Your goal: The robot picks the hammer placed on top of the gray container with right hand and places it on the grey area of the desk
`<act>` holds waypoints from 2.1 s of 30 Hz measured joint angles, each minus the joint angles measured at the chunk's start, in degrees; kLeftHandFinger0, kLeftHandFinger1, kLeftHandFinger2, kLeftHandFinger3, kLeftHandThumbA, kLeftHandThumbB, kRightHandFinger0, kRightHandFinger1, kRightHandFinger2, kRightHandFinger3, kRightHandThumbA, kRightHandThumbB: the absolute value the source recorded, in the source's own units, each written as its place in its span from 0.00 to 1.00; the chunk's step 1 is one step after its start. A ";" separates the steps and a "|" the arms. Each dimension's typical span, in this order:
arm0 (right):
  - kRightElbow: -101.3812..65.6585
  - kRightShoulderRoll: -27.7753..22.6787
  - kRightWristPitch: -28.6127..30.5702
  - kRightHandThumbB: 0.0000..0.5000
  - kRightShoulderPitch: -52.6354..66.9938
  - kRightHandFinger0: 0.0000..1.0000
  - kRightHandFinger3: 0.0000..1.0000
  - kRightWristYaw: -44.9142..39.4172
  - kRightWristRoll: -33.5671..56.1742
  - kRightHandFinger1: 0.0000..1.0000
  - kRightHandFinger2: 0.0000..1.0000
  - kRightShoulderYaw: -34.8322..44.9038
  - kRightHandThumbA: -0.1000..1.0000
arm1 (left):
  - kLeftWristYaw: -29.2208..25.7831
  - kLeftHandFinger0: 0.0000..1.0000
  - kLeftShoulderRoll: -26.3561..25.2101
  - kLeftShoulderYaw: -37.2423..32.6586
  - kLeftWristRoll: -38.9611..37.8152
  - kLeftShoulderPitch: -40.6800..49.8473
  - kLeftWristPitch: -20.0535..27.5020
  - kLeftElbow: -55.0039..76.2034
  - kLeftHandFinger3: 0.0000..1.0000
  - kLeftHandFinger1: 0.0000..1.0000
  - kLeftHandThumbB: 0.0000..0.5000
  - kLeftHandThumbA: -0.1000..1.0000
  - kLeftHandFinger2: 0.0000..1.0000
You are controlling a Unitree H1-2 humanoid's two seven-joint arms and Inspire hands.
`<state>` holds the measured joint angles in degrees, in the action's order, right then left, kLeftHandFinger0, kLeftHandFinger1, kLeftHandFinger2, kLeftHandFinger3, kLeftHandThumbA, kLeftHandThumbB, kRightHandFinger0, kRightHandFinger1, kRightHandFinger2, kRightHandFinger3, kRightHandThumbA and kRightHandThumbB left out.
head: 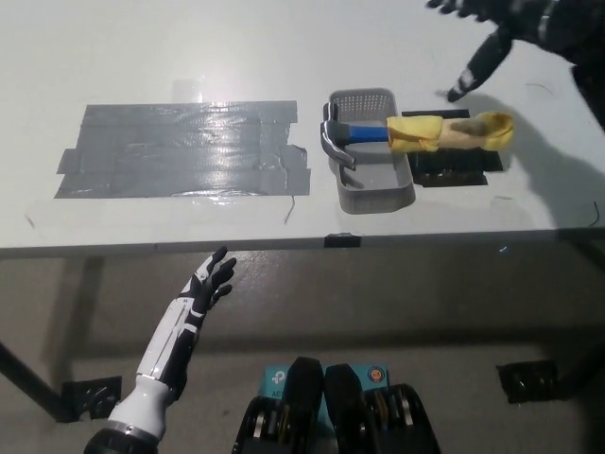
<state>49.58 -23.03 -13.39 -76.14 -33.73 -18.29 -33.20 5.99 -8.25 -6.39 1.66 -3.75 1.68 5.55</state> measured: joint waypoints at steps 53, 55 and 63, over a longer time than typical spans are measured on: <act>15.65 8.50 1.42 0.67 2.36 1.00 1.00 -1.26 -9.54 1.00 1.00 -1.79 1.00 | 1.46 1.00 -0.94 -0.02 0.95 -0.53 -0.41 0.96 1.00 1.00 0.38 1.00 1.00; 16.14 8.73 1.67 0.67 2.37 1.00 1.00 -0.95 -9.63 1.00 1.00 -1.79 1.00 | 1.62 1.00 -0.94 0.08 0.96 -0.52 -0.43 1.00 1.00 1.00 0.38 1.00 1.00; 18.30 9.29 2.41 0.64 2.37 1.00 1.00 0.07 -9.72 1.00 1.00 -1.63 1.00 | 1.95 1.00 -0.95 0.35 0.97 -0.53 -0.68 1.07 1.00 1.00 0.40 1.00 1.00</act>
<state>67.88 -13.74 -10.98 -73.77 -33.65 -28.01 -34.83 7.93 -9.19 -6.03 2.63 -4.28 1.01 6.62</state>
